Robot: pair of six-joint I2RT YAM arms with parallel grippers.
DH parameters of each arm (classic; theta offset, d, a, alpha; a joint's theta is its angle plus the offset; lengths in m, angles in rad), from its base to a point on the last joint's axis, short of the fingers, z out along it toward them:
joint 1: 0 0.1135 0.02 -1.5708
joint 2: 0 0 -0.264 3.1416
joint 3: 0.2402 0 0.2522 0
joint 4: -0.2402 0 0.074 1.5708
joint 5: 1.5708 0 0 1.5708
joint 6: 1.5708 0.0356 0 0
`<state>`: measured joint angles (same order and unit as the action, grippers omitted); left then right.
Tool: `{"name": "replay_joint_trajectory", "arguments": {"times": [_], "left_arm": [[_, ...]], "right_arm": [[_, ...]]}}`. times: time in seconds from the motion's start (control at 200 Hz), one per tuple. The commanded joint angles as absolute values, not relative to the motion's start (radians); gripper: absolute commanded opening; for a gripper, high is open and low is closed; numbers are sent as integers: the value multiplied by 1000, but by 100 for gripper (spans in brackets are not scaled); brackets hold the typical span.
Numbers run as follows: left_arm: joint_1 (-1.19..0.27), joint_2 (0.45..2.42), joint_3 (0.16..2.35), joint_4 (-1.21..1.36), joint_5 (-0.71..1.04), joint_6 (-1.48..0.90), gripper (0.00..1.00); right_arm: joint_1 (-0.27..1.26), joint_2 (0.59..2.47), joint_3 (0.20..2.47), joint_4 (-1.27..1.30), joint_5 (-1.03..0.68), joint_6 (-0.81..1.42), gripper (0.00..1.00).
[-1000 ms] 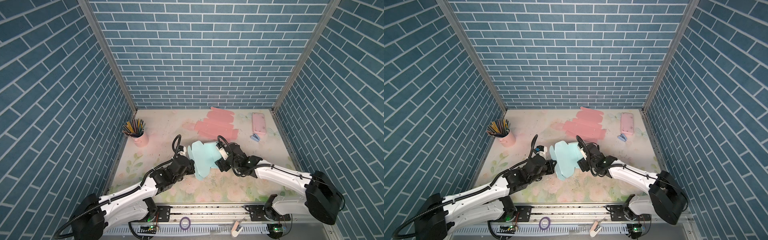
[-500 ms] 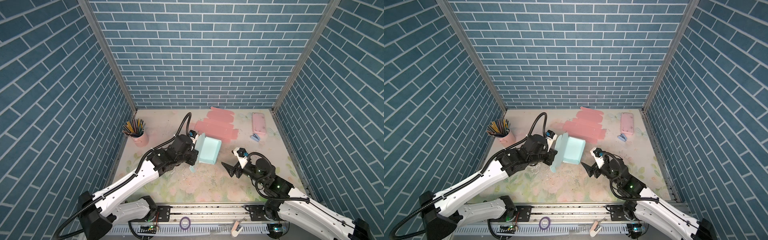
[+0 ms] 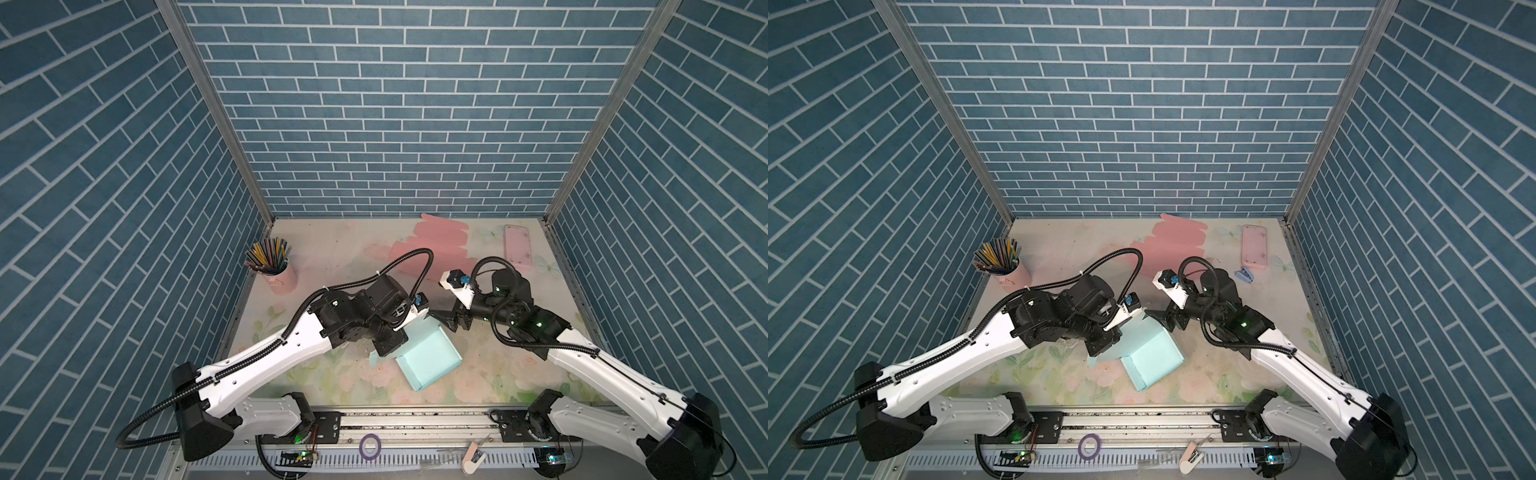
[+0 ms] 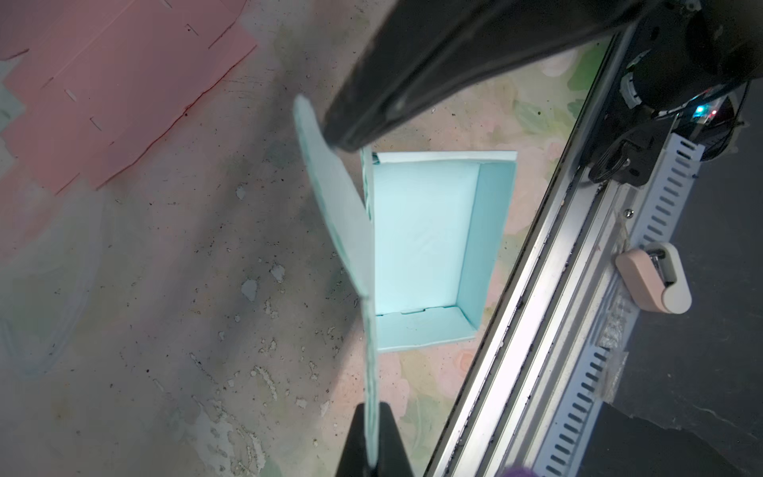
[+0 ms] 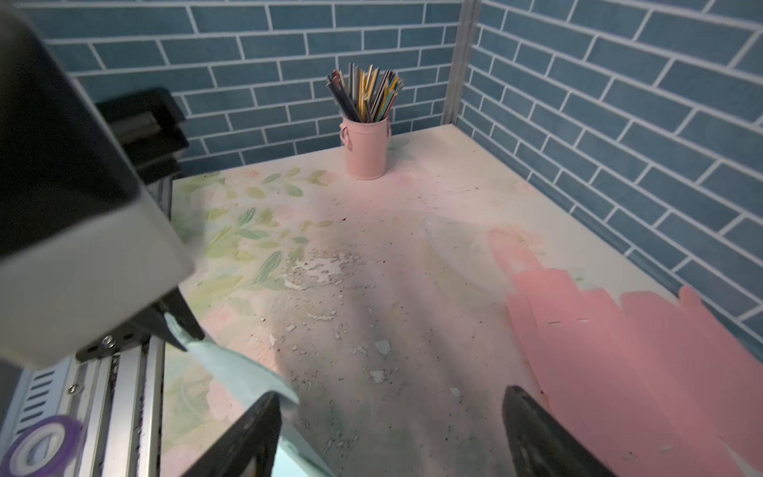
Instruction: Fold the paper box
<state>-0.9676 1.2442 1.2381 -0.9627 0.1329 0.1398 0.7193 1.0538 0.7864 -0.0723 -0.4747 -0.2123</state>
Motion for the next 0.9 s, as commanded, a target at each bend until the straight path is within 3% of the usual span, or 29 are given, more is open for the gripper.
{"name": "replay_joint_trajectory", "arguments": {"times": [0.0, 0.195, 0.325, 0.535, 0.82, 0.895], "left_arm": [[-972, 1246, 1285, -1040, 134, 233, 1], [-971, 1244, 1299, -1064, 118, 271, 1], [-971, 1245, 1306, -1068, 115, 279, 1], [-971, 1252, 1310, -1059, 99, 282, 0], [-971, 1296, 1338, -1071, 85, 288, 0], [-972, 1295, 1339, -1069, 78, 291, 0]], "right_arm": [[717, 1048, 787, -154, -594, -294, 83], [718, 1003, 749, -124, -613, -271, 83], [717, 1068, 772, -130, -600, -281, 80], [727, 1129, 802, -128, -623, -275, 55], [770, 1144, 819, -156, -593, -285, 51], [780, 1155, 828, -174, -574, -296, 46]]}}
